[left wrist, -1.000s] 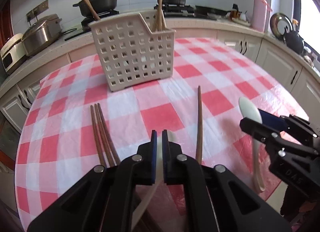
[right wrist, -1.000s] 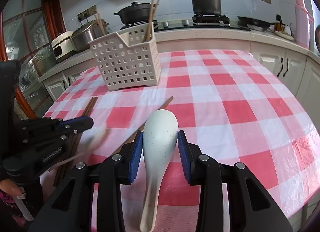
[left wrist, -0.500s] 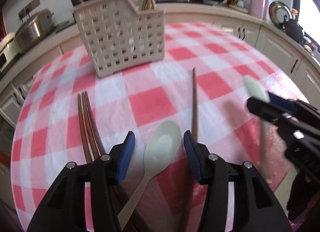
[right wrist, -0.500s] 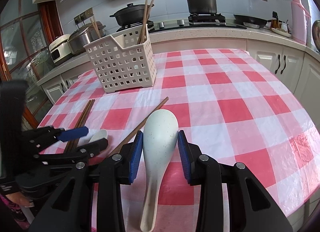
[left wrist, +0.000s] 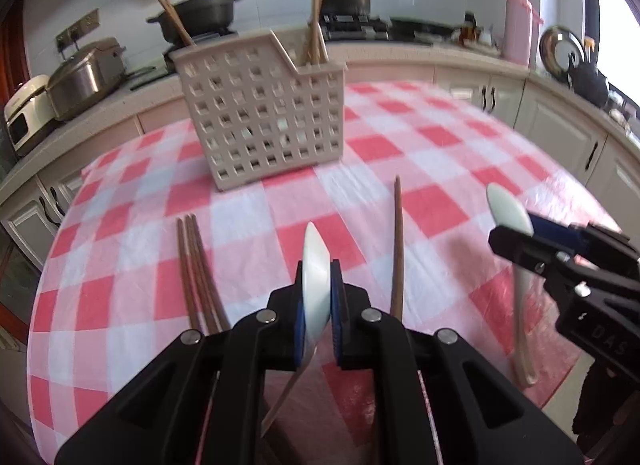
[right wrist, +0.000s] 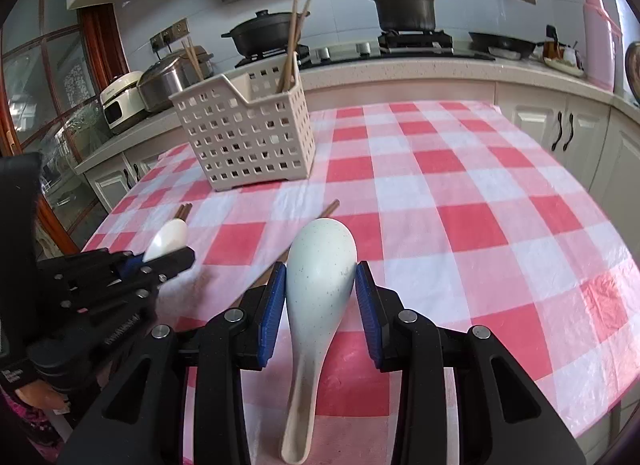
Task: Organize utensils
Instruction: 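Carry both white spoons upright over the white caddy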
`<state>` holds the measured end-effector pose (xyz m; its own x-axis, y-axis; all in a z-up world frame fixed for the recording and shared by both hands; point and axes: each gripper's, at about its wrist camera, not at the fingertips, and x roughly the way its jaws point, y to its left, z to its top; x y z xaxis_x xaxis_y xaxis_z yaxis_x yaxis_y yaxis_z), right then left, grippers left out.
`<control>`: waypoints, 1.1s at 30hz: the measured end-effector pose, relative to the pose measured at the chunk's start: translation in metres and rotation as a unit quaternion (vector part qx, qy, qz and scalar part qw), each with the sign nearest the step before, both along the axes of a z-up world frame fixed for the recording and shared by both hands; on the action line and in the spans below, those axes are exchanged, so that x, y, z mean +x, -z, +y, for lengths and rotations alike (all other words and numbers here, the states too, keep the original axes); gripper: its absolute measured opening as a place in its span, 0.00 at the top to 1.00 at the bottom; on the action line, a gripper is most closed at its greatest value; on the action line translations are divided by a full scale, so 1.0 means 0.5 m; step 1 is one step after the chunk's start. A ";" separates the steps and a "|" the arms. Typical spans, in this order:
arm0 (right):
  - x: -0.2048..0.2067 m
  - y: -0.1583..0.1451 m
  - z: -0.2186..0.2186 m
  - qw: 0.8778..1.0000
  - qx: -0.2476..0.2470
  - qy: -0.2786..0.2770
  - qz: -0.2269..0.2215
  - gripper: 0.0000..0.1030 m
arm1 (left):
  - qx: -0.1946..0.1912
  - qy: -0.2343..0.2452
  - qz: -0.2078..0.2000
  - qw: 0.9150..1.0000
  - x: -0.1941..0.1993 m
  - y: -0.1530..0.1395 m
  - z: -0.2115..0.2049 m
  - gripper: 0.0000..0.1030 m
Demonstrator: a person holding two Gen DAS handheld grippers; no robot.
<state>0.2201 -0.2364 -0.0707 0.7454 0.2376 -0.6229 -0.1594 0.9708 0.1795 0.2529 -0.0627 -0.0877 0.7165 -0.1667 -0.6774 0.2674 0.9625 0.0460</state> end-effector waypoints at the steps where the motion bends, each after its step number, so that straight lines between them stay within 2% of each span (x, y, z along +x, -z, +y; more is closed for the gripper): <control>1: -0.001 -0.004 0.003 1.000 0.000 -0.002 -0.003 0.67 | -0.015 -0.001 -0.010 1.000 -0.006 -0.013 0.009 0.90; 8: -0.004 -0.057 0.028 0.999 -0.002 -0.021 -0.047 0.67 | -0.079 -0.006 -0.071 0.994 -0.038 -0.091 0.054 0.90; 12: 0.005 -0.089 0.039 0.997 0.003 -0.031 -0.069 0.68 | -0.094 -0.011 -0.099 0.991 -0.052 -0.135 0.075 0.90; 19: 0.027 -0.149 0.070 0.992 -0.021 -0.048 -0.113 0.69 | -0.118 -0.010 -0.120 0.986 -0.047 -0.189 0.110 0.90; 33: 0.097 -0.214 0.107 0.988 -0.027 -0.067 -0.135 0.69 | -0.190 0.002 -0.128 0.974 0.050 -0.286 0.172 0.90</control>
<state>0.2684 -0.1828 0.0360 0.8504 0.3164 -0.4203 -0.3214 0.9450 0.0611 0.2779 0.0231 0.0555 0.8522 -0.3739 -0.3661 0.2986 0.9220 -0.2466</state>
